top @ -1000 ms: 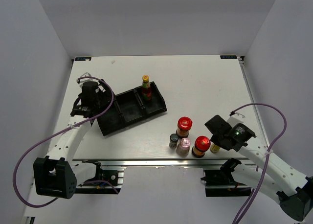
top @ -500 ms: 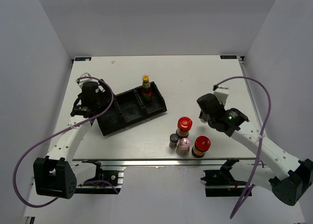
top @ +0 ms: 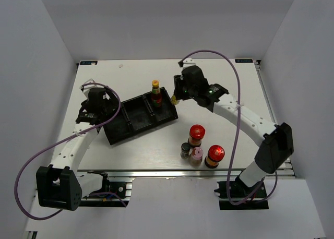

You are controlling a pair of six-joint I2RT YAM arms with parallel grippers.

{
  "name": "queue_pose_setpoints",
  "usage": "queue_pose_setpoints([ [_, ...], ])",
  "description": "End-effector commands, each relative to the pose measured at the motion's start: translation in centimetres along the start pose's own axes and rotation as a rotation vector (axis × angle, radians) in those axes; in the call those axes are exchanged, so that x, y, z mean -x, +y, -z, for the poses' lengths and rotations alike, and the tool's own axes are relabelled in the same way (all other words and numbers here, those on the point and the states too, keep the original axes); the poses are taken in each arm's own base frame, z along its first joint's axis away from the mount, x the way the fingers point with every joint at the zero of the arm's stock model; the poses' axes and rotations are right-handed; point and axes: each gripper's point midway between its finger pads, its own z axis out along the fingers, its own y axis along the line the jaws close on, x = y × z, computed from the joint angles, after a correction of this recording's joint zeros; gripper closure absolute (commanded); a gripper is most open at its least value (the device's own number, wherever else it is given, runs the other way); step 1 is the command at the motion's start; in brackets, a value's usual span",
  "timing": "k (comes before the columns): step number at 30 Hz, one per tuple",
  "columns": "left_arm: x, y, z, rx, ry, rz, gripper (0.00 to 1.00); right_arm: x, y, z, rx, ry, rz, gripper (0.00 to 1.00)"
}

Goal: Organize the condiment bottles

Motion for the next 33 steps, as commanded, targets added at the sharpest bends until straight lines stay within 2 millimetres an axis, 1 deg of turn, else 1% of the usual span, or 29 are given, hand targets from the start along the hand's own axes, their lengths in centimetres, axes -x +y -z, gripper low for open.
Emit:
queue_pose_setpoints([
  [1, 1.3, 0.0, 0.3, 0.017, -0.035, -0.004, 0.02, 3.3, 4.4, -0.5, 0.168, -0.068, 0.091, 0.96],
  [2, 1.3, 0.0, 0.3, 0.017, -0.037, -0.003, 0.02, 3.9, 5.0, -0.7, 0.185, -0.075, 0.096, 0.97],
  [3, 1.2, 0.0, 0.3, 0.014, -0.032, -0.005, 0.02, 3.8, 5.3, -1.2, 0.192, -0.066, 0.108, 0.97],
  [4, 1.3, 0.0, 0.3, 0.014, -0.033, -0.004, 0.02, 2.7, 5.5, -2.6, 0.194, -0.026, 0.118, 0.96],
  [5, 1.2, -0.1, 0.3, 0.013, -0.031, -0.005, 0.02, 3.1, 6.2, -2.9, 0.216, -0.026, 0.122, 0.96],
  [6, 1.2, 0.0, 0.3, 0.016, -0.031, -0.005, 0.02, 2.1, 6.5, -4.2, 0.213, 0.005, 0.133, 0.96],
  [7, 1.2, 0.0, 0.2, 0.021, -0.031, -0.004, 0.02, 1.9, 6.7, -4.7, 0.209, 0.011, 0.138, 0.97],
  [8, 1.1, 0.1, 0.2, 0.026, -0.025, -0.007, 0.02, 2.3, 7.0, -5.1, 0.204, -0.002, 0.143, 0.97],
  [9, 1.2, 0.1, 0.2, 0.025, -0.027, -0.005, 0.02, 1.6, 7.1, -6.0, 0.198, 0.012, 0.15, 0.97],
  [12, 1.1, 0.1, 0.1, 0.023, -0.021, -0.008, 0.02, 1.0, 7.4, -7.7, 0.181, 0.024, 0.154, 0.97],
  [14, 1.0, 0.1, 0.1, 0.026, -0.02, -0.01, 0.02, 0.7, 7.2, -8.3, 0.155, 0.032, 0.163, 0.97],
  [18, 1.0, 0.1, 0.0, 0.027, -0.021, -0.011, 0.02, -1.2, 7.4, -9.7, 0.143, 0.074, 0.18, 0.97],
  [21, 1.0, 0.1, 0.1, 0.025, -0.023, -0.011, 0.02, -2.1, 7.6, -10.2, 0.143, 0.089, 0.187, 0.9],
  [23, 1.0, 0.2, 0.1, 0.028, -0.023, -0.009, 0.02, -2.5, 7.6, -10.4, 0.132, 0.096, 0.191, 0.89],
  [25, 0.9, 0.2, 0.1, 0.028, -0.02, -0.01, 0.02, -2.8, 7.5, -10.6, 0.123, 0.101, 0.193, 0.82],
  [26, 0.9, 0.2, 0.2, 0.026, -0.022, -0.008, 0.02, -3.0, 7.6, -10.6, 0.125, 0.105, 0.196, 0.78],
  [27, 0.9, 0.2, 0.2, 0.026, -0.02, -0.008, 0.02, -3.1, 7.7, -10.6, 0.126, 0.105, 0.195, 0.71],
  [28, 0.9, 0.2, 0.2, 0.025, -0.021, -0.007, 0.02, -3.4, 7.7, -10.6, 0.126, 0.111, 0.197, 0.69],
  [29, 0.9, 0.1, 0.2, 0.02, -0.021, -0.005, 0.02, -3.5, 7.7, -10.6, 0.125, 0.114, 0.194, 0.66],
  [30, 1.0, 0.1, 0.3, 0.019, -0.021, -0.005, 0.02, -3.6, 7.8, -10.5, 0.126, 0.114, 0.194, 0.57],
  [33, 1.0, 0.0, 0.4, 0.014, -0.024, 0.0, 0.02, -3.4, 7.9, -10.2, 0.118, 0.106, 0.196, 0.49],
])
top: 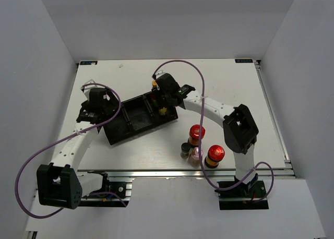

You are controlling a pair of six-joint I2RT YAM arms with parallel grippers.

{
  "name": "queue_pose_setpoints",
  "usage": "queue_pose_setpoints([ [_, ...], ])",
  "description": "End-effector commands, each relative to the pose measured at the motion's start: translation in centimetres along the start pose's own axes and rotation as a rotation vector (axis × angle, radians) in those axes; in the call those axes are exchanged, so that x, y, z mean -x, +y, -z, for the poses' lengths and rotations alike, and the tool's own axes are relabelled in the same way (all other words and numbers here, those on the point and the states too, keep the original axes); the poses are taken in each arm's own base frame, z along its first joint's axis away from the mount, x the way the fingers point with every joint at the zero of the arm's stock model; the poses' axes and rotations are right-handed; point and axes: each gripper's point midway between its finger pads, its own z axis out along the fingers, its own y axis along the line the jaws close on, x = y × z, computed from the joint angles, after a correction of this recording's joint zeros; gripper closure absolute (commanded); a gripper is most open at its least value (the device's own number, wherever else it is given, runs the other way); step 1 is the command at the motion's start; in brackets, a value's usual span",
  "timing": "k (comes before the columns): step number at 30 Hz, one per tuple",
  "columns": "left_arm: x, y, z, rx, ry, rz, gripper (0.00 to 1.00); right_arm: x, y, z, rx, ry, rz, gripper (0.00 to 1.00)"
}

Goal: Organize the condiment bottles

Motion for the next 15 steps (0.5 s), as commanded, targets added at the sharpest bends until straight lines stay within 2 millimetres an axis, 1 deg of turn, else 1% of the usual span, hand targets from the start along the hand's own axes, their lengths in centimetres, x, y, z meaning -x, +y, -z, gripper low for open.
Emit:
queue_pose_setpoints([
  [1, 1.6, -0.6, 0.8, -0.021, -0.041, 0.016, 0.02, 3.7, 0.4, 1.2, -0.01, -0.121, -0.013, 0.48],
  [4, 1.6, -0.7, 1.0, -0.027, -0.038, 0.023, 0.02, 4.2, 0.5, 1.9, -0.009, -0.138, -0.017, 0.4],
  [5, 1.5, -0.8, 1.1, -0.033, -0.034, 0.024, 0.02, 4.3, 0.4, 2.0, -0.01, -0.14, -0.016, 0.35],
  [8, 1.5, -0.8, 1.1, -0.033, -0.034, 0.032, 0.02, 4.6, 0.4, 2.4, -0.014, -0.146, -0.019, 0.28],
  [9, 1.4, -0.8, 1.1, -0.032, -0.03, 0.033, 0.02, 4.6, 0.4, 2.6, -0.013, -0.147, -0.025, 0.18],
  [10, 1.3, -0.8, 1.1, -0.031, -0.027, 0.033, 0.02, 4.9, 0.5, 3.0, -0.008, -0.157, -0.029, 0.17],
  [11, 1.3, -0.7, 1.2, -0.03, -0.026, 0.037, 0.02, 5.0, 0.4, 3.2, -0.009, -0.162, -0.034, 0.11],
  [12, 1.5, -0.7, 1.3, -0.03, -0.029, 0.041, 0.02, 5.4, 0.5, 3.8, -0.004, -0.178, -0.041, 0.11],
  [14, 1.5, -0.9, 1.4, -0.036, -0.027, 0.045, 0.02, 5.5, 0.4, 4.4, -0.001, -0.187, -0.046, 0.11],
  [15, 1.6, -1.3, 1.7, -0.058, -0.024, 0.049, 0.02, 6.1, 0.4, 5.4, 0.007, -0.208, -0.05, 0.11],
])
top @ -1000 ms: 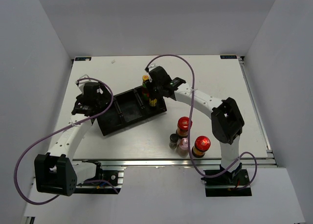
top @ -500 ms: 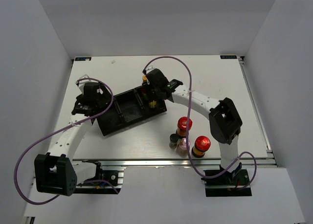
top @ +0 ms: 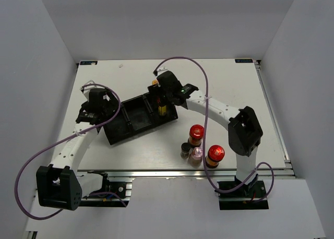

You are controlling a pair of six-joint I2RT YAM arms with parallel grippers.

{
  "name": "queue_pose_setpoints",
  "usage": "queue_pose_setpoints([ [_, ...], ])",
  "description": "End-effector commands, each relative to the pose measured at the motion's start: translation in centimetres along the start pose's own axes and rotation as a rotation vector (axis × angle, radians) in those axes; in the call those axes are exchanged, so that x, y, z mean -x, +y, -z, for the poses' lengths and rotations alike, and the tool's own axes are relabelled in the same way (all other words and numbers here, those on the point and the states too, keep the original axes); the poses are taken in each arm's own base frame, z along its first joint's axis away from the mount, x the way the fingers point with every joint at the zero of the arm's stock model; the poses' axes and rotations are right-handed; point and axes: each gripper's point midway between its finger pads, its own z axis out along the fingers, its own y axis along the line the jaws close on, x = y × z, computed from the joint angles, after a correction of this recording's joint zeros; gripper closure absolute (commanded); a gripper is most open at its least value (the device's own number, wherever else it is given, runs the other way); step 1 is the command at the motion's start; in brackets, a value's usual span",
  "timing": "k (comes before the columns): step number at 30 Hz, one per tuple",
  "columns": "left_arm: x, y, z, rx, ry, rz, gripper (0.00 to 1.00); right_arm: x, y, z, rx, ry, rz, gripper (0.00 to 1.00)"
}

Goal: Organize the condiment bottles

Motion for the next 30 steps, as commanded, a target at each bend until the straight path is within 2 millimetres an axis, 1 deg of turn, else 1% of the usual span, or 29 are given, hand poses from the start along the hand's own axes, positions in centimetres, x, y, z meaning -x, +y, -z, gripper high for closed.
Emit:
queue_pose_setpoints([
  [1, 1.7, -1.6, 1.6, -0.075, -0.028, 0.03, 0.02, 4.8, 0.4, 4.6, 0.03, -0.157, -0.032, 0.11],
  [2, 1.8, -2.2, 1.8, -0.103, -0.023, 0.031, 0.02, 5.1, 0.4, 5.2, 0.034, -0.17, -0.035, 0.11],
  [3, 1.7, -3.1, 2.1, -0.152, -0.004, 0.031, 0.02, 5.0, 0.1, 6.4, 0.035, -0.183, -0.037, 0.11],
  [5, 1.6, -3.9, 2.6, -0.199, 0.008, 0.03, 0.02, 4.8, -0.6, 7.7, 0.015, -0.21, -0.052, 0.11],
  [6, 1.6, -4.2, 2.9, -0.223, 0.011, 0.029, 0.02, 4.5, -1.2, 9.1, 0.009, -0.241, -0.067, 0.11],
  [8, 1.0, -5.2, 3.3, -0.295, 0.02, 0.021, 0.02, 3.9, -2.8, 10.4, -0.058, -0.279, -0.104, 0.11],
  [9, 0.3, -5.8, 3.6, -0.328, 0.036, 0.01, 0.02, 3.0, -4.0, 11.7, -0.094, -0.297, -0.124, 0.11],
  [10, -0.2, -6.7, 4.0, -0.369, 0.055, -0.014, 0.03, 2.3, -5.0, 12.3, -0.137, -0.3, -0.147, 0.11],
  [11, -0.7, -7.5, 4.4, -0.387, 0.066, -0.037, 0.04, 1.8, -6.8, 13.2, -0.223, -0.319, -0.207, 0.11],
  [12, -2.2, -9.2, 5.4, -0.431, 0.094, -0.087, 0.06, 0.3, -8.2, 14.3, -0.267, -0.316, -0.238, 0.11],
  [13, -2.8, -9.6, 5.7, -0.418, 0.095, -0.128, 0.06, -0.5, -9.3, 14.9, -0.308, -0.32, -0.268, 0.11],
  [14, -3.2, -10.9, 6.5, -0.439, 0.097, -0.163, 0.06, -1.0, -10.6, 15.8, -0.36, -0.339, -0.327, 0.11],
  [15, -4.9, -12.6, 8.0, -0.493, 0.119, -0.22, 0.06, -1.1, -12.1, 17.3, -0.388, -0.369, -0.376, 0.11],
  [16, -5.5, -13.6, 8.8, -0.531, 0.125, -0.252, 0.02, -2.9, -13.2, 17.4, -0.423, -0.333, -0.397, 0.11],
  [17, -6.3, -14.6, 9.7, -0.576, 0.142, -0.278, 0.02, -3.4, -14.0, 17.9, -0.437, -0.336, -0.433, 0.11],
  [18, -7.7, -15.9, 11.1, -0.641, 0.162, -0.318, 0.02, -3.5, -15.8, 19.3, -0.463, -0.372, -0.5, 0.11],
  [19, -8.2, -16.6, 12.0, -0.685, 0.165, -0.35, 0.02, -4.0, -16.7, 19.9, -0.483, -0.377, -0.529, 0.11],
  [20, -8.8, -17.5, 13.0, -0.731, 0.167, -0.374, 0.02, -5.3, -17.4, 20.0, -0.494, -0.357, -0.545, 0.11],
  [21, -10.1, -18.8, 14.7, -0.791, 0.177, -0.421, 0.02, -5.6, -19.1, 21.3, -0.526, -0.381, -0.576, 0.11],
  [22, -10.6, -19.6, 15.3, -0.825, 0.165, -0.462, 0.02, -6.7, -19.8, 21.4, -0.545, -0.353, -0.578, 0.11],
  [23, -11.5, -20.3, 16.1, -0.853, 0.168, -0.496, 0.02, -7.3, -20.6, 22.1, -0.569, -0.348, -0.59, 0.11],
  [24, -13.3, -21.7, 17.3, -0.895, 0.191, -0.553, 0.02, -8.1, -22.1, 22.7, -0.621, -0.341, -0.619, 0.11],
  [26, -15.2, -23.0, 17.9, -0.919, 0.205, -0.639, 0.02, -9.8, -23.3, 23.7, -0.685, -0.311, -0.637, 0.1],
  [27, -15.8, -24.3, 19.3, -0.953, 0.201, -0.671, 0.02, -10.3, -24.1, 24.1, -0.713, -0.311, -0.654, 0.11],
  [28, -17.7, -24.7, 18.3, -0.927, 0.231, -0.733, 0.02, -10.7, -24.5, 24.4, -0.723, -0.315, -0.661, 0.11],
  [29, -18.5, -25.3, 18.5, -0.929, 0.24, -0.762, 0.02, -11.1, -24.9, 24.8, -0.729, -0.327, -0.675, 0.11],
  [30, -18.6, -26.6, 19.4, -0.957, 0.235, -0.771, 0.02, -11.3, -25.0, 25.0, -0.73, -0.335, -0.681, 0.11],
])
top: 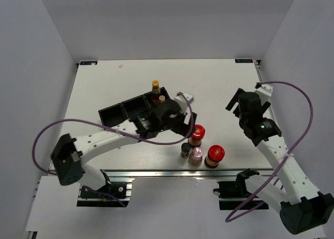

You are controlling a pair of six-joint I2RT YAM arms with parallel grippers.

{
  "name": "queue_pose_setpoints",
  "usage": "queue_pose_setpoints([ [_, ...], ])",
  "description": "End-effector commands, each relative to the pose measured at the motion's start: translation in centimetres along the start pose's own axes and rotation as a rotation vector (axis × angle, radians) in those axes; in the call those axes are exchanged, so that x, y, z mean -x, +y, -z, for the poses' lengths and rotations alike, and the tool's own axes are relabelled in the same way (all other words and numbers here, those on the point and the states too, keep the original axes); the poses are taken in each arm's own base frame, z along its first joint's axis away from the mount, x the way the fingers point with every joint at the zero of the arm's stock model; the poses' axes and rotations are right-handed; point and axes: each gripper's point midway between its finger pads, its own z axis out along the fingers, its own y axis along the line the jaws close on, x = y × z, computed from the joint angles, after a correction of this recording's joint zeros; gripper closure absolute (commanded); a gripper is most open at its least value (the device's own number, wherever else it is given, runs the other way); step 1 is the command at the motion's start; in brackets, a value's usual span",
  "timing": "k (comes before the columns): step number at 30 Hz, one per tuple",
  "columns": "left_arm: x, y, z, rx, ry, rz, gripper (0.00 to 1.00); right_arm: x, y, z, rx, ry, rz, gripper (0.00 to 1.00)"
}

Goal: Organize the condiment bottles

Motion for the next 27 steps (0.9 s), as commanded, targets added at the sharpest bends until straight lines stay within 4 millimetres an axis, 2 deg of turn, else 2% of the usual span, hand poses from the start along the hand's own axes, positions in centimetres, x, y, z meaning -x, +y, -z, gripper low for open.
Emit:
queue_pose_setpoints([
  [1, -0.2, -2.0, -2.6, -0.015, 0.049, -0.119, 0.02, -0.3, -2.3, 0.3, -0.05, -0.007, -0.034, 0.11],
  [4, -0.2, -3.1, -4.6, -0.028, 0.08, -0.145, 0.02, -0.2, -2.8, 0.5, -0.041, -0.015, -0.048, 0.11],
  [7, -0.1, -4.4, -5.4, -0.075, 0.087, -0.161, 0.02, -0.4, -3.5, 0.5, -0.06, -0.01, -0.041, 0.11],
  [11, -1.2, -3.6, -7.3, 0.011, 0.129, -0.175, 0.02, -0.9, -3.7, 0.3, -0.051, 0.007, -0.033, 0.11],
  [15, -2.4, -3.4, -8.3, 0.026, 0.176, -0.188, 0.02, -1.2, -3.7, 0.1, -0.044, 0.013, -0.029, 0.11],
  [23, -3.2, -4.3, -8.2, -0.008, 0.199, -0.193, 0.02, -1.2, -3.7, 0.0, -0.04, 0.008, -0.031, 0.11],
  [27, -3.4, -3.9, -8.3, 0.022, 0.203, -0.202, 0.02, -1.3, -3.7, -0.2, -0.04, 0.013, -0.029, 0.11],
])
